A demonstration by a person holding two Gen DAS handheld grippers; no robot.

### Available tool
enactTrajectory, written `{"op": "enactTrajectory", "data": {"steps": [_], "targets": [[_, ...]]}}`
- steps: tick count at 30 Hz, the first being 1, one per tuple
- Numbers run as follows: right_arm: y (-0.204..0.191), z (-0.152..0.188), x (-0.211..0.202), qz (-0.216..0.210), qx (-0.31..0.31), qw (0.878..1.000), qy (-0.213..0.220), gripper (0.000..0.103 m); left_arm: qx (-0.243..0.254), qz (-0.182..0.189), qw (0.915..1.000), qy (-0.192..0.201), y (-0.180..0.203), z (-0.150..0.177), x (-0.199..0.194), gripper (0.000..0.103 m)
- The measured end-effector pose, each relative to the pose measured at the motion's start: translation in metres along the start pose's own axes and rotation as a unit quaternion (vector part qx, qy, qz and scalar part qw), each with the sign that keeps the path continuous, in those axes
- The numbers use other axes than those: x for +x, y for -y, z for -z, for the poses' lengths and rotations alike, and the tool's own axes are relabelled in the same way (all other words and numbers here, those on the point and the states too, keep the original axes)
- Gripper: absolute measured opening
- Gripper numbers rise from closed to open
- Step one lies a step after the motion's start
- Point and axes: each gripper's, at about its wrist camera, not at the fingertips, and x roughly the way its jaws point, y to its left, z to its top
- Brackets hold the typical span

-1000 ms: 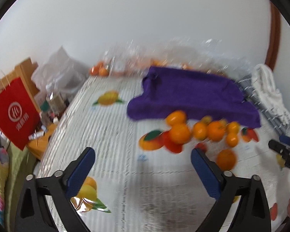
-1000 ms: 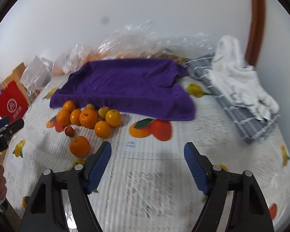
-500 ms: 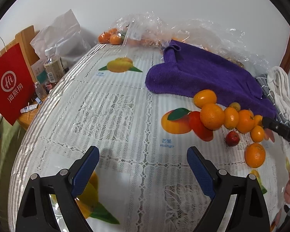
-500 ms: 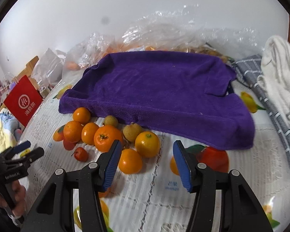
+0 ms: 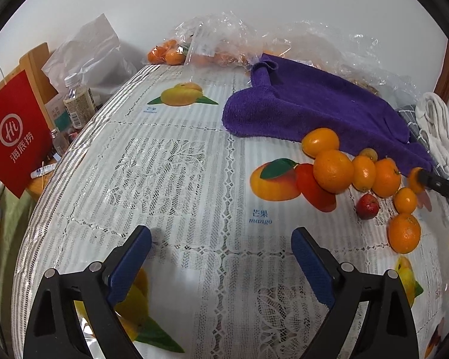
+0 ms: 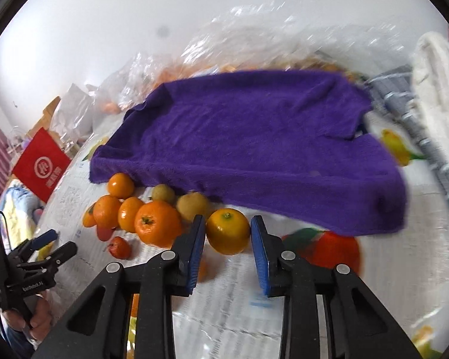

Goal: Organize fruits
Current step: 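Grasp a round orange with the right gripper while the left gripper grasps a larger orange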

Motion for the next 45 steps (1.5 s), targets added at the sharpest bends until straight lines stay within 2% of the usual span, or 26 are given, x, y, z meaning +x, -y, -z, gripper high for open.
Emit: {"op": "enactTrajectory", "data": {"steps": [2,4,7,9,12,14,16,17,19,23,26,27,30,33,40,45], "targets": [[0.004,0.008,-0.012,0.037,-0.031,0.999,0.010,0.031,-0.001,0.001,1.0000,0.001,-0.001,0.000,0.000,0.095],[0.009,0.014,-0.015,0.055,-0.048,0.997,0.006,0.031,0.000,0.000,1.0000,0.001,0.000,0.000,0.000,0.095],[0.019,0.022,-0.010,0.058,-0.054,0.997,-0.006,0.031,0.005,-0.007,1.0000,0.000,0.002,0.000,0.000,0.095],[0.021,0.025,-0.008,0.063,-0.053,0.997,0.000,0.033,0.006,-0.008,1.0000,-0.001,0.002,0.000,0.000,0.095],[0.022,0.027,0.001,0.063,-0.046,0.997,-0.009,0.038,0.000,-0.007,1.0000,0.003,0.001,0.002,-0.003,0.094],[0.023,0.028,0.007,0.071,-0.048,0.996,-0.017,0.033,-0.005,0.004,0.9999,0.009,-0.001,0.003,-0.007,0.092],[0.025,0.031,0.004,0.062,-0.048,0.997,-0.006,0.033,-0.008,0.022,0.9997,0.012,-0.001,0.005,-0.011,0.083],[0.027,0.031,0.002,0.054,-0.043,0.998,-0.002,0.033,-0.007,0.034,0.9994,0.009,0.001,0.004,-0.012,0.082],[0.032,0.030,-0.002,0.051,-0.031,0.998,0.004,0.033,-0.010,0.063,0.9979,0.005,0.008,-0.002,-0.014,0.082],[0.040,0.030,-0.008,0.059,-0.014,0.998,0.014,0.033,0.000,0.092,0.9955,0.023,0.031,-0.019,-0.015,0.082],[0.047,0.031,-0.011,0.078,-0.003,0.997,0.022,0.033,0.021,0.087,0.9956,0.028,0.049,-0.029,-0.006,0.082],[0.049,0.031,-0.011,0.079,0.002,0.997,0.022,0.033,0.027,0.087,0.9956,0.023,0.054,-0.031,-0.001,0.082],[0.057,0.032,-0.010,0.077,0.021,0.997,0.019,0.033,0.046,0.086,0.9952,-0.007,0.064,-0.037,0.015,0.073],[0.059,0.031,-0.008,0.079,0.024,0.996,0.015,0.033,0.059,0.086,0.9943,-0.021,0.071,-0.041,0.025,0.072],[0.052,0.031,-0.005,0.080,0.005,0.997,0.010,0.033,0.071,0.079,0.9943,-0.001,0.077,-0.041,0.032,0.070],[0.049,0.030,0.000,0.082,-0.002,0.997,0.002,0.033,0.088,0.055,0.9946,0.002,0.084,-0.039,0.033,0.071]]}}
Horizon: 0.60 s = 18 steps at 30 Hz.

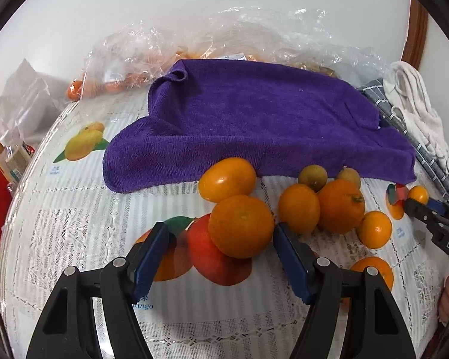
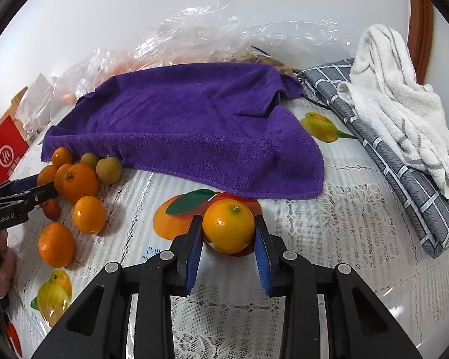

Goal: Organize fruits
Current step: 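Grasp a round orange with the right gripper while the left gripper grasps a larger orange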

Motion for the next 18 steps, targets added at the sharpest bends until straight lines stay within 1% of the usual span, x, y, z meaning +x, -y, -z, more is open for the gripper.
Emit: {"op": "enactTrajectory", "data": {"steps": [3,6,11,12,13,14,15,18], "targets": [[-0.0008,0.0001,0.0003,0.004,-0.003,1.000,-0.001,0.033,-0.007,0.006,1.0000,-0.003,-0.0028,-0.0008,0.0009,0.071],[-0.0022,0.0003,0.0001,0.010,-0.008,1.000,-0.001,0.033,0.000,-0.009,0.9999,-0.005,0.0009,-0.0020,0.0034,0.071],[-0.0032,0.0011,-0.0002,0.013,-0.011,1.000,-0.001,0.033,0.000,-0.014,0.9999,0.000,0.0010,-0.0020,0.0015,0.069],[-0.0035,0.0012,-0.0002,0.014,-0.012,1.000,-0.002,0.033,-0.001,-0.011,0.9999,0.002,0.0008,-0.0019,0.0004,0.062],[-0.0032,0.0011,-0.0001,0.014,-0.012,1.000,-0.002,0.033,0.000,-0.007,1.0000,0.005,0.0010,-0.0019,-0.0009,0.051],[-0.0028,0.0012,-0.0003,0.013,-0.012,1.000,-0.001,0.033,0.002,-0.006,1.0000,0.008,0.0017,-0.0022,-0.0020,0.046],[-0.0030,0.0012,-0.0001,0.013,-0.012,1.000,-0.001,0.033,0.003,-0.005,0.9999,0.009,0.0020,-0.0021,-0.0025,0.038],[-0.0048,0.0016,-0.0005,0.017,-0.016,1.000,0.000,0.033,0.001,0.003,0.9999,0.011,0.0016,-0.0026,-0.0031,0.038]]}}
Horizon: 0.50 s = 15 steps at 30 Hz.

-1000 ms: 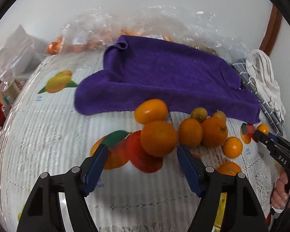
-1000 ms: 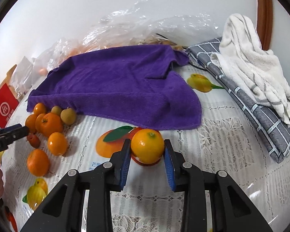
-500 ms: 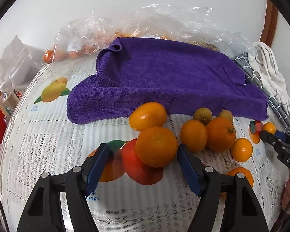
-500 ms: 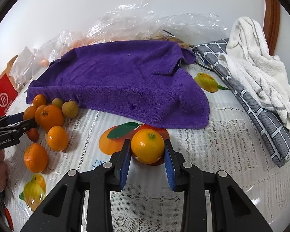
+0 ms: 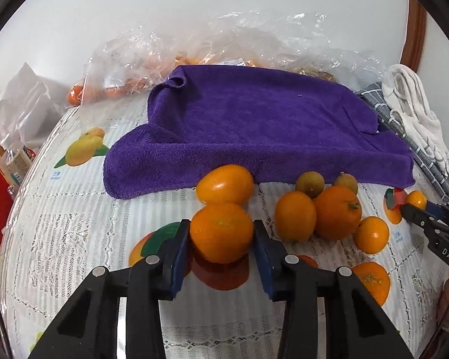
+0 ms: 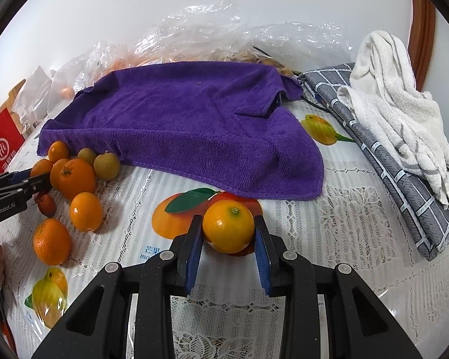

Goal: Organize fruits
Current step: 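Grasp a round orange with the right gripper while the left gripper grasps a larger orange, then carry both held oranges over the purple towel with both grippers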

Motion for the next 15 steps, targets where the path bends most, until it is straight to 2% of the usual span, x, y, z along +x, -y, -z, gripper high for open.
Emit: {"op": "enactTrajectory", "data": {"steps": [6,15], "targets": [[0.001,0.001,-0.001,-0.009,0.001,1.000,0.004,0.033,-0.023,0.028,0.9991,0.022,-0.007,-0.001,-0.008,0.038],[0.003,0.002,-0.004,-0.020,0.007,1.000,0.009,0.033,-0.017,0.033,0.9968,0.071,-0.003,-0.003,-0.026,0.038]]}}
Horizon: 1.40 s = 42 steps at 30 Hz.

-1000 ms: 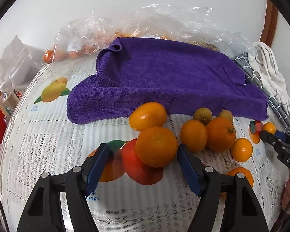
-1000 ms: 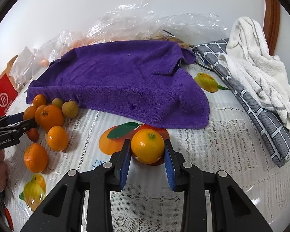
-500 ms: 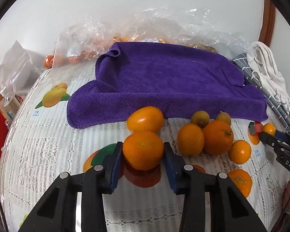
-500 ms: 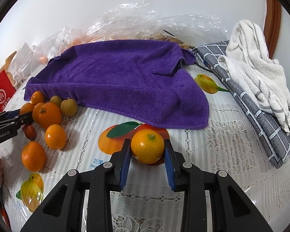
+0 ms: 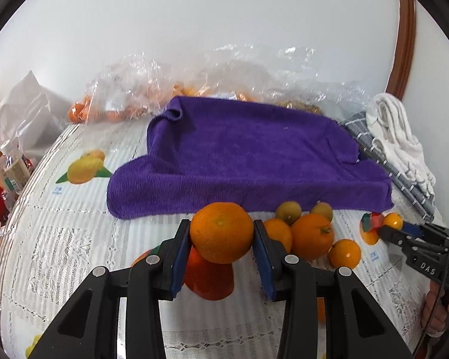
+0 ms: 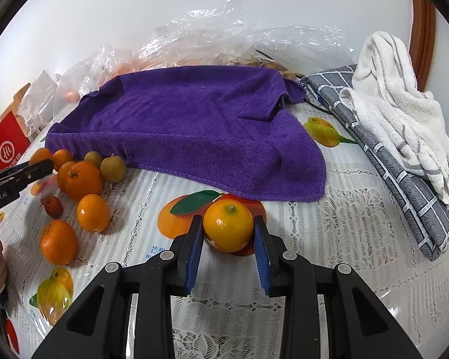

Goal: Organize fruits
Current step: 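Carry both held oranges over the purple towel with both grippers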

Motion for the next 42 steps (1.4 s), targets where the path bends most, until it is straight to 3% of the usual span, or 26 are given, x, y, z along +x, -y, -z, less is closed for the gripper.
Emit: {"op": "enactTrajectory", "data": {"steps": [11,14,21,29,32,42], "targets": [[0.008,-0.001,-0.004,-0.024,0.019,0.999,0.015,0.033,-0.005,0.001,0.9999,0.014,-0.002,0.000,-0.008,0.038],[0.008,-0.002,-0.004,-0.001,0.024,1.000,0.013,0.033,0.003,-0.006,0.9999,0.014,0.001,-0.001,-0.010,0.038],[0.006,-0.014,-0.015,-0.005,0.028,1.000,0.008,0.033,0.004,-0.001,0.9999,0.013,0.004,-0.013,-0.027,0.038],[-0.001,-0.072,-0.041,-0.015,0.019,0.999,0.049,0.033,0.010,0.014,0.9993,0.032,0.010,-0.074,-0.042,0.038],[0.008,-0.104,-0.044,-0.041,0.038,0.997,0.059,0.033,0.012,0.009,0.9991,0.040,0.010,-0.094,-0.038,0.038],[0.020,-0.161,-0.013,-0.033,0.054,0.996,0.069,0.033,-0.012,0.011,0.9992,0.036,0.002,-0.137,0.004,0.038]]}}
